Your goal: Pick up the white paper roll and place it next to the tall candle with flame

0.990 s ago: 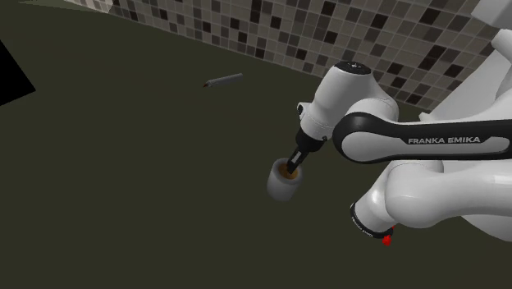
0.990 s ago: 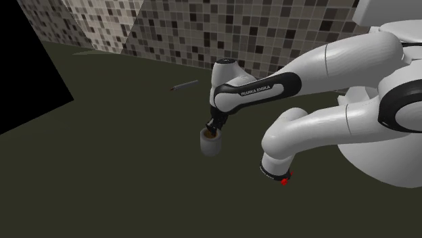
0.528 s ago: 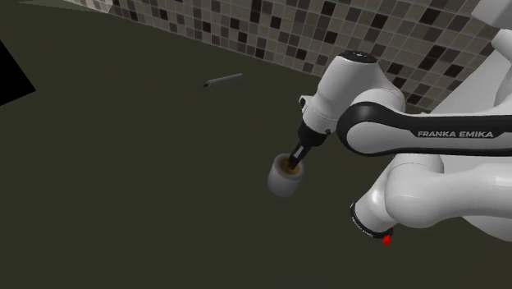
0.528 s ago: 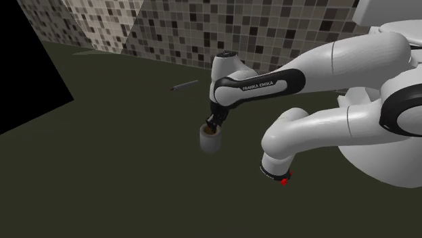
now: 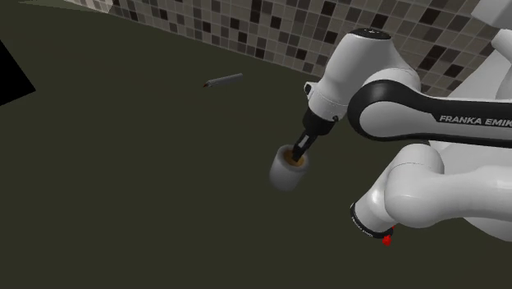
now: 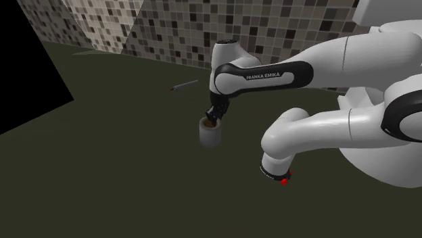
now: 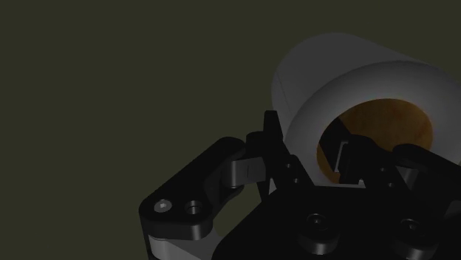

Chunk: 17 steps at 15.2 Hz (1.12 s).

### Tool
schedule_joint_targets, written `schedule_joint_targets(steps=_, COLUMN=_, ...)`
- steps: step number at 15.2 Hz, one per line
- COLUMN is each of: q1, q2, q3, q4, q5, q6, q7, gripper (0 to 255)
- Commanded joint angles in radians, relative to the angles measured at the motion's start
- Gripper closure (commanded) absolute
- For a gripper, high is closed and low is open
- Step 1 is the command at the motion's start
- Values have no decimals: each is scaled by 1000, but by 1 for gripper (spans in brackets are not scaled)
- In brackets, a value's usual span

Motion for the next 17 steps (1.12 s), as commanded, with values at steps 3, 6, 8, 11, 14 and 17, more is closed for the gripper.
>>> schedule_joint_targets(steps=3, q1=-7, q2=-10, q3=-11, q4=50, q5=-12, q6=-59, q7=1, gripper=255)
schedule_joint_targets(steps=6, q1=-11, q2=-13, q3=-18, q4=88, q5=-20, q6=-101, q7=2, gripper=255)
schedule_joint_targets(steps=8, q1=-13, q2=-14, q3=-22, q4=115, q5=-25, q6=-128, q7=3, gripper=255)
schedule_joint_targets(steps=11, q1=-17, q2=-13, q3=-29, q4=155, q5=-32, q6=-167, q7=5, gripper=255)
schedule_joint_targets(steps=14, q1=-20, q2=-9, q3=-35, q4=197, q5=-39, q6=-205, q7=6, gripper=255)
schedule_joint_targets(steps=17, q1=-24, q2=-3, q3=-40, q4=240, q5=-45, q6=-242, q7=8, gripper=255)
